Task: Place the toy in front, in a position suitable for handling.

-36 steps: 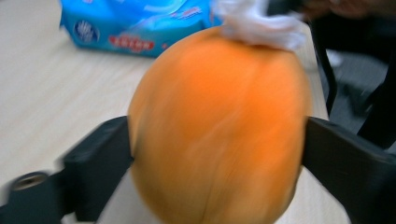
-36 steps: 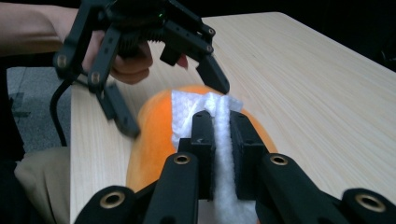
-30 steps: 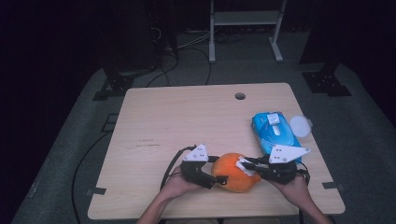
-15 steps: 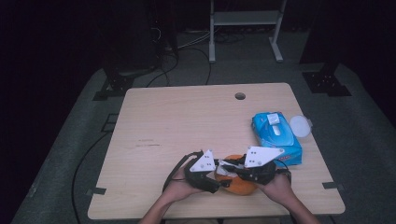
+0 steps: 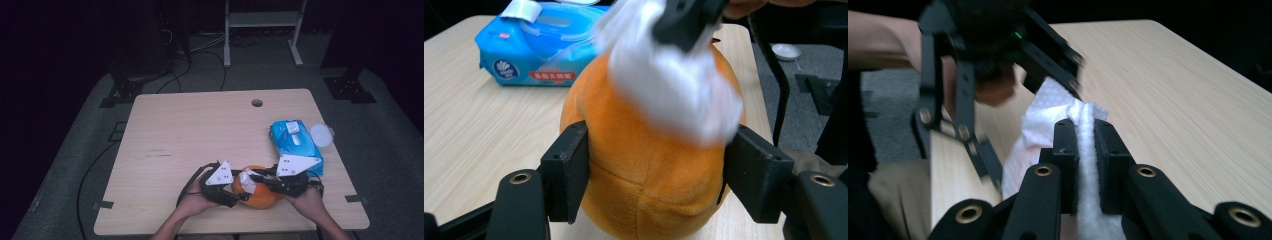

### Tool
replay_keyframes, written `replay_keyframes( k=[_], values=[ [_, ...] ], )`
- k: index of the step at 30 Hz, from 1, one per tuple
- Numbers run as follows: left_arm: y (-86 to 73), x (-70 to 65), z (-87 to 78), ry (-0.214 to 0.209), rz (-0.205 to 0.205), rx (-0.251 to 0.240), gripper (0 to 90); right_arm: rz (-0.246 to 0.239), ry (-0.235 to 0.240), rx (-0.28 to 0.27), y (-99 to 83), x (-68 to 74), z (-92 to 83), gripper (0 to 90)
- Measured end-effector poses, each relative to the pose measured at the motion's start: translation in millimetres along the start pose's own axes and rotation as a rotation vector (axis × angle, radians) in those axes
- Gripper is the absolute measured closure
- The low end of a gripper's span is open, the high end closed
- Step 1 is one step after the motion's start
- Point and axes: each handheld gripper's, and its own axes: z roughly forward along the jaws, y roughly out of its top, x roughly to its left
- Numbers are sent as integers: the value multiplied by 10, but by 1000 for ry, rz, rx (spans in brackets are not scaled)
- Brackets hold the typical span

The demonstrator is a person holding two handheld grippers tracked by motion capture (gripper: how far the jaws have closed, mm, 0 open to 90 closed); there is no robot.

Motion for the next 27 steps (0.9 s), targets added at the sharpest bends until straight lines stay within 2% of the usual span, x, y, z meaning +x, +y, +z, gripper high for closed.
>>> replay_keyframes(
  k=[2,5,8,11,15,16,19,22,25,27],
  values=[
    [-21,10,-7,-1,-3,1,327,-10,19,4,47,30,96,809],
    [-100,52,-47,-9,-22,1,339,-6,15,6,55,-6,129,810],
    [-179,92,-94,-7,-35,19,343,28,-23,7,-25,-102,28,810],
    [-237,135,-110,-9,-74,19,341,79,-51,5,-194,-205,-111,810],
    [-236,137,-99,-19,-99,11,308,133,-64,-10,-399,-220,-252,810],
    [-227,137,-93,-28,-119,6,274,140,-64,-16,-431,-210,-275,810],
    [-176,170,-78,-67,-186,22,112,131,-63,-25,-463,-149,-302,810],
    [-125,206,-74,-95,-235,1,49,103,-29,-22,-427,-53,-271,810],
    [-122,194,-15,-137,-248,45,65,72,-1,-17,-385,44,-206,808],
    [-143,184,-45,-122,-215,33,183,69,0,-14,-366,65,-184,807]
  ],
)
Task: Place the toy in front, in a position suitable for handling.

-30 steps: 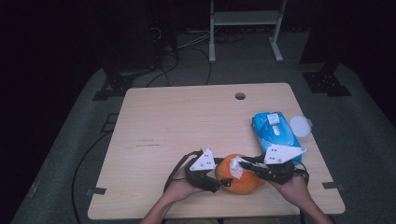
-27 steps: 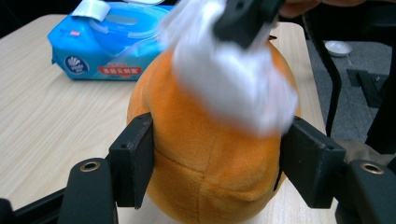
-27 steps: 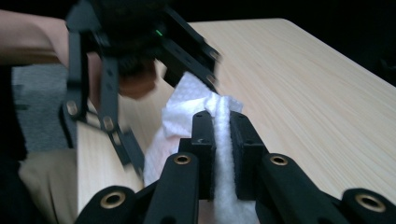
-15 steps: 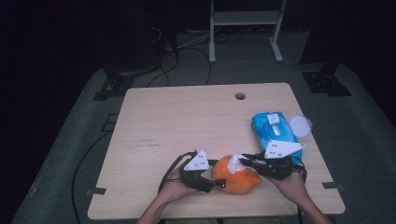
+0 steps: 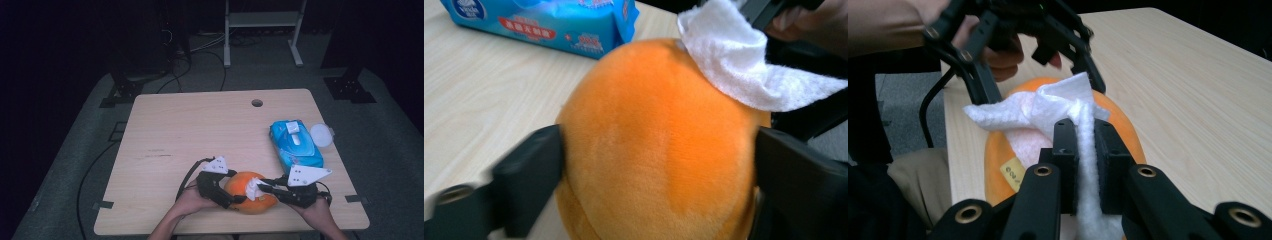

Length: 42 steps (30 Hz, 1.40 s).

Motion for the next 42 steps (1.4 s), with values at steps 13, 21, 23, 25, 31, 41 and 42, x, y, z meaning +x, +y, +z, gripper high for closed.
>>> replay_keyframes(
  k=[13,21,23,25,31,41,42],
  values=[
    [215,238,-52,86,159,9,319,18,-30,-48,248,-278,200,808],
    [-34,309,-127,57,17,-44,228,27,-25,-18,119,-266,193,808],
    [-62,309,-137,59,22,-47,240,37,-33,-8,64,-278,143,808],
    [-84,314,-148,58,20,-41,241,55,-42,-3,-11,-302,86,808],
    [-73,331,-145,39,-41,-23,112,90,-62,24,-188,-320,-26,808],
    [-4,200,-71,38,118,28,292,28,-31,-7,84,-213,112,807],
    [-9,192,-67,40,124,30,292,17,-25,-8,129,-201,154,807]
  ],
)
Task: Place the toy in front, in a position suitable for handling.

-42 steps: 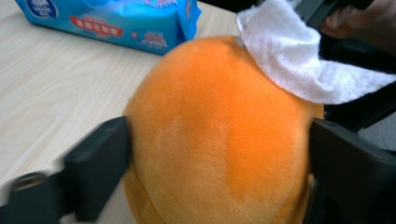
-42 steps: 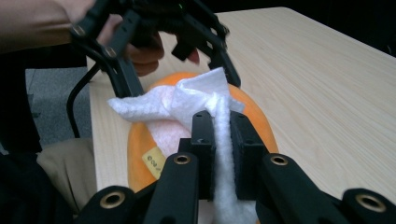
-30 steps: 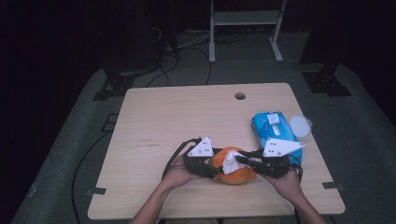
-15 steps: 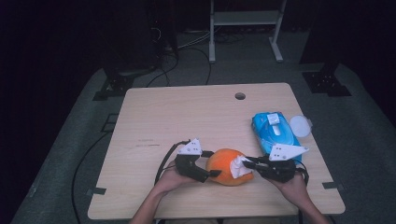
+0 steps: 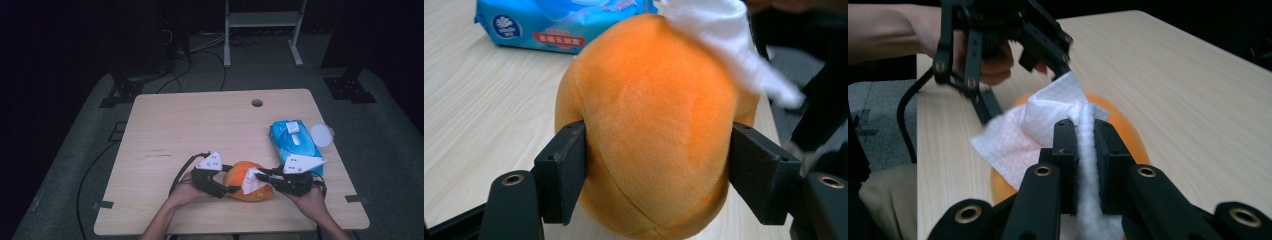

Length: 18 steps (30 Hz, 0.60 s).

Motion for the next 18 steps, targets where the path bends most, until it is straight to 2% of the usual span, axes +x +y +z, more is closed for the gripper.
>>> replay_keyframes(
  k=[1,3,5,9,10,12,14,15,16,18],
  values=[
    [-10,4,-10,1,5,10,292,-15,3,0,35,6,37,807],
    [-56,33,-31,-1,-12,8,292,-27,7,3,64,1,82,807],
    [-109,45,-47,1,-15,9,296,-15,8,2,37,-35,82,807],
    [-130,46,-64,12,-22,24,271,20,-25,17,-101,-98,-13,807],
    [-123,50,-59,19,-33,22,240,29,-33,20,-136,-112,-44,807],
    [-102,71,-47,14,-87,20,151,45,-40,21,-197,-127,-101,807],
    [-84,87,-25,-26,-136,4,97,53,-42,17,-231,-114,-135,807],
    [-74,91,-15,-49,-141,-3,102,56,-39,16,-238,-97,-141,807],
    [-63,82,-4,-54,-138,-4,125,53,-33,16,-238,-77,-138,807],
    [-53,71,-6,-42,-116,-8,201,35,-33,18,-214,-16,-109,806]
  ],
)
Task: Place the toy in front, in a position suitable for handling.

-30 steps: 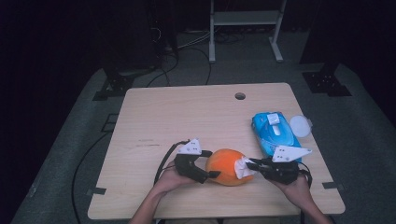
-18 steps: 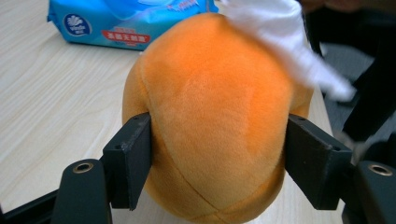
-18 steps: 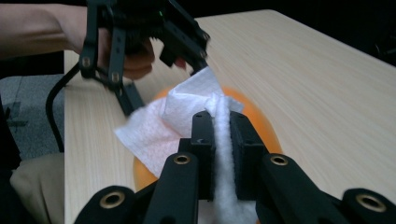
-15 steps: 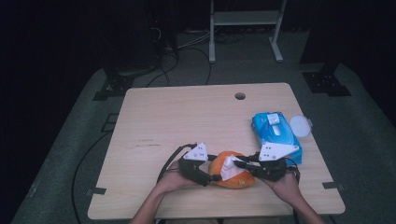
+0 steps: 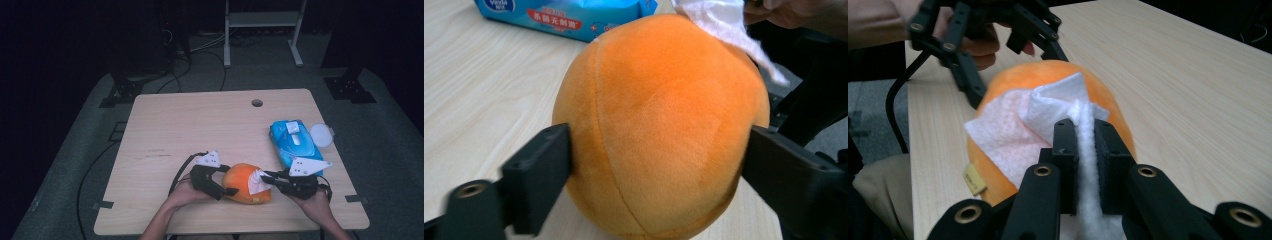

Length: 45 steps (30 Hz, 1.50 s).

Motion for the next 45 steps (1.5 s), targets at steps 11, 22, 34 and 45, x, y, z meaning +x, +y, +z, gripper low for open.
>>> replay_keyframes(
  k=[11,22,34,45],
  values=[
    [77,-138,-7,66,164,2,356,-74,62,-49,374,146,295,806],
    [23,31,8,-24,-66,19,105,1,-5,-38,109,-52,78,806],
    [111,-154,39,78,145,31,390,-91,27,-44,293,211,184,804],
    [59,-27,48,47,-16,25,120,-45,17,-53,226,66,211,804]
  ],
)
